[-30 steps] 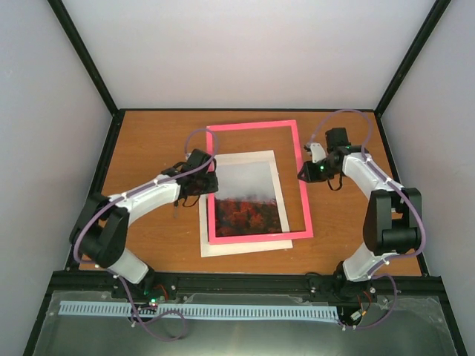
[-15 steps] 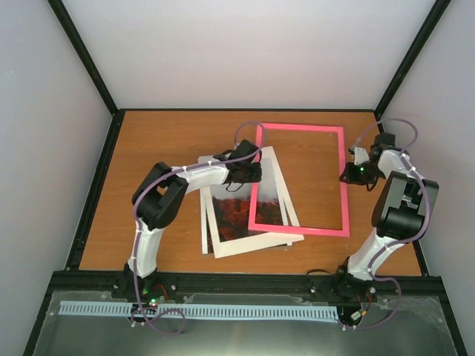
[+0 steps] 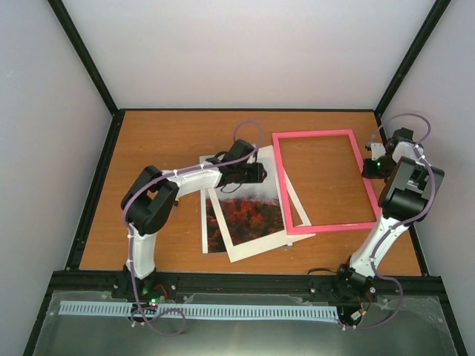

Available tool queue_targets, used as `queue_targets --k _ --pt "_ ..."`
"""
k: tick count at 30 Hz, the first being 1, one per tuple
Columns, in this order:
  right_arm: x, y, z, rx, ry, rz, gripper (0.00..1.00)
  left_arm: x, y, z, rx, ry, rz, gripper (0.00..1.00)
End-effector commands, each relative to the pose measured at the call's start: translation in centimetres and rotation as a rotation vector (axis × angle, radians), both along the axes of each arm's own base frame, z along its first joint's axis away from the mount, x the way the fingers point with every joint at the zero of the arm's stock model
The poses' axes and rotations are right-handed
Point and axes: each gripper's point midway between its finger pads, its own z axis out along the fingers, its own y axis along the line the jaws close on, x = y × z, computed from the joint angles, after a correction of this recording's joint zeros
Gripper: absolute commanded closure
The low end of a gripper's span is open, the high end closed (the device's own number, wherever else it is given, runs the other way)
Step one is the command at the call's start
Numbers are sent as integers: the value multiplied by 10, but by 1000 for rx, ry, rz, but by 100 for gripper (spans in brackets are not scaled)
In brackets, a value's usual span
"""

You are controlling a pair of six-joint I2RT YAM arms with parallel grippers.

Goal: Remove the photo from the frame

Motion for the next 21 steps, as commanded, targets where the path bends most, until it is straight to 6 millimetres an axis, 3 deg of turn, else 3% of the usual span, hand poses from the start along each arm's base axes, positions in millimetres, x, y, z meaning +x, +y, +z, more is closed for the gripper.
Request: queue_targets --k 1,6,9,12,15,19,21 --pt "14 -25 7 -130 -32 43 97 -28 16 -3 3 -2 -59 51" --pt "21 -44 4 -177 -24 9 97 -47 42 -5 44 -7 -33 52" --pt "23 -49 -1 -186 -16 -3 96 -51 55 6 62 -42 -6 52" --pt "23 -47 1 -173 -20 -14 85 -56 70 18 96 -68 17 51" --pt "20 -37 19 -130 -48 -29 65 -61 88 33 122 -95 54 47" --pt "9 -10 59 -59 -137 -21 56 -78 114 39 137 -77 99 39" --pt "1 13 76 -22 -167 15 54 -90 124 36 121 -45 109 36"
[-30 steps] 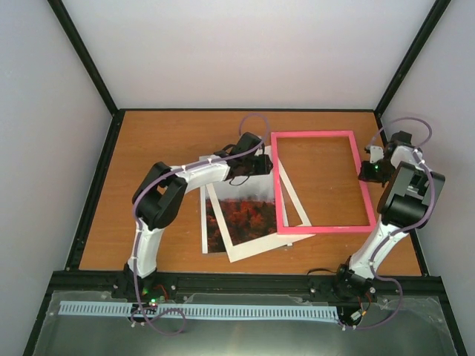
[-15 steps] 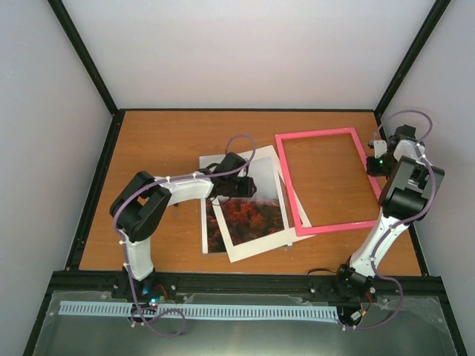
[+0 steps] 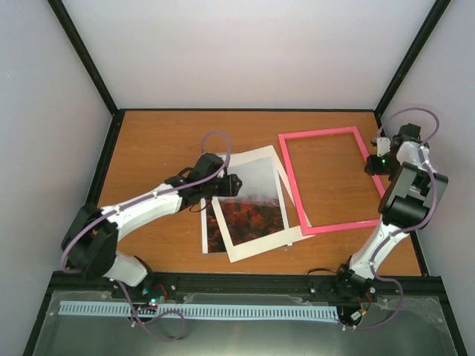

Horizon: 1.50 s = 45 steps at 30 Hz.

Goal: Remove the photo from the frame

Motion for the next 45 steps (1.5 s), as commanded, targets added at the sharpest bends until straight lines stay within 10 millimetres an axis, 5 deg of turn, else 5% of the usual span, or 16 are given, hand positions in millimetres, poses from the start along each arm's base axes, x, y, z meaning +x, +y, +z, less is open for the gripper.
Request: queue_targets --k 1,8,13,17,24,29,36,45 --pt "-12 49 63 89 -126 70 54 -27 35 -14 34 77 47 35" --pt "-56 203 108 318 -220 461 52 -75 52 -36 -90 246 14 33" --pt "-98 295 107 431 -218 717 51 -113 39 -25 -241 284 -128 36" --pt "-118 335 78 447 -170 816 51 -146 37 -31 -326 380 -170 35" --pt "-136 358 24 442 -28 852 52 -196 35 -54 -348 541 -201 35" --pt "-141 358 8 425 23 846 52 -217 35 -68 -336 591 -215 35" --pt "-141 356 -2 410 55 832 53 -230 27 -82 -294 640 -267 35" --pt "-147 354 -13 414 101 827 53 -221 11 -88 -315 648 -267 35"
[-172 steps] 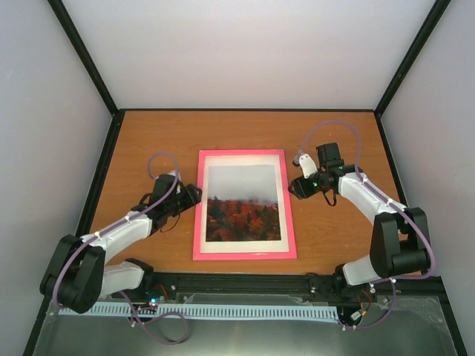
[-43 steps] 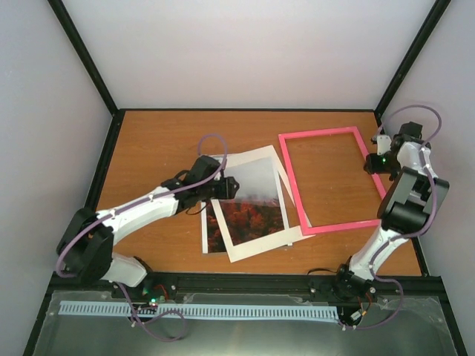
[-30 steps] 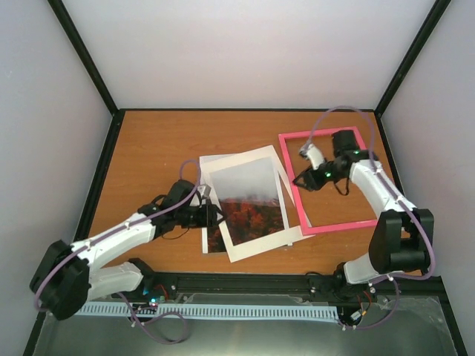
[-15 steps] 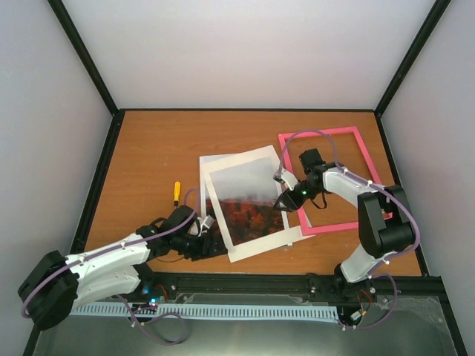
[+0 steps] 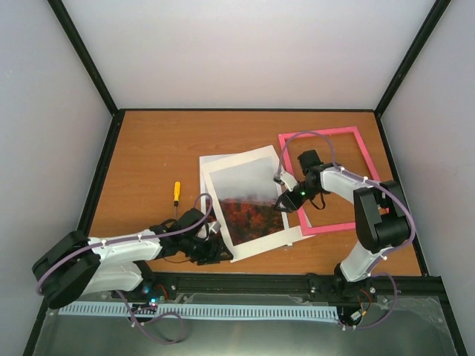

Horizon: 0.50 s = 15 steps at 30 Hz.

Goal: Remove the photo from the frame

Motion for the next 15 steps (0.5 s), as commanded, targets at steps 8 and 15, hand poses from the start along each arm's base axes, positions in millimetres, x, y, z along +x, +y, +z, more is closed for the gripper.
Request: queue_targets --k 8,15 --pt "-8 0 -19 -23 70 10 53 23 -36 21 -108 -38 2 35" --pt "-11 0 -22 -25 92 15 53 37 -47 38 -137 -90 15 35"
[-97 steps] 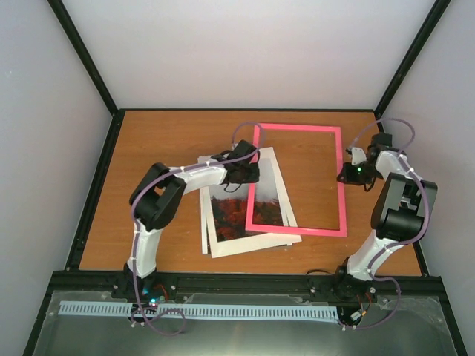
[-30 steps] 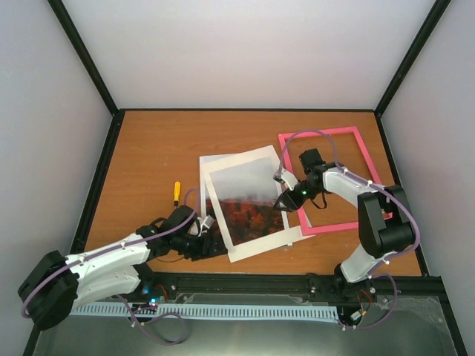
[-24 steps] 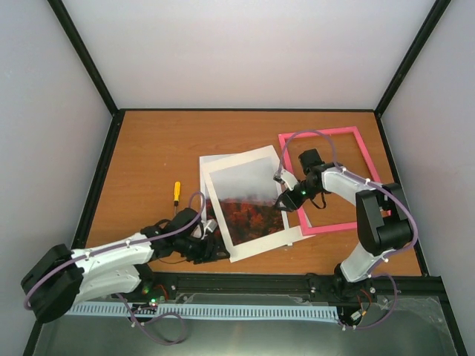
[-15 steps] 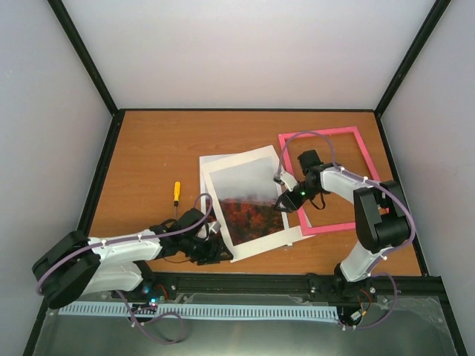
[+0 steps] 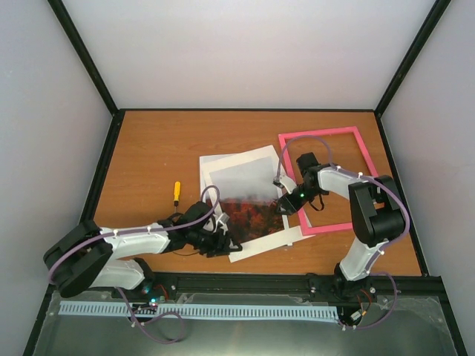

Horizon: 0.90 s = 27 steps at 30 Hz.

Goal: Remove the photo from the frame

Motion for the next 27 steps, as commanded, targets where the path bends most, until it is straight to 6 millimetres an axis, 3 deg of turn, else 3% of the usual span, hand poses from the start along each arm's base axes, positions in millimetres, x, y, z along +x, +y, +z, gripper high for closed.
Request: queue_targets --k 1,5,8,17,27 --pt "-6 2 -4 -4 26 15 53 18 -20 30 -73 -87 8 35" --pt "-6 2 -4 -3 29 14 52 26 -22 41 -81 -141 23 35" --pt "-6 2 -4 -3 31 15 52 25 -16 31 -29 -104 43 35" --pt "-6 2 -4 -3 33 13 52 -19 15 -6 81 53 -32 34" --pt "-8 0 -9 -15 54 11 52 -15 0 -14 40 58 -64 33"
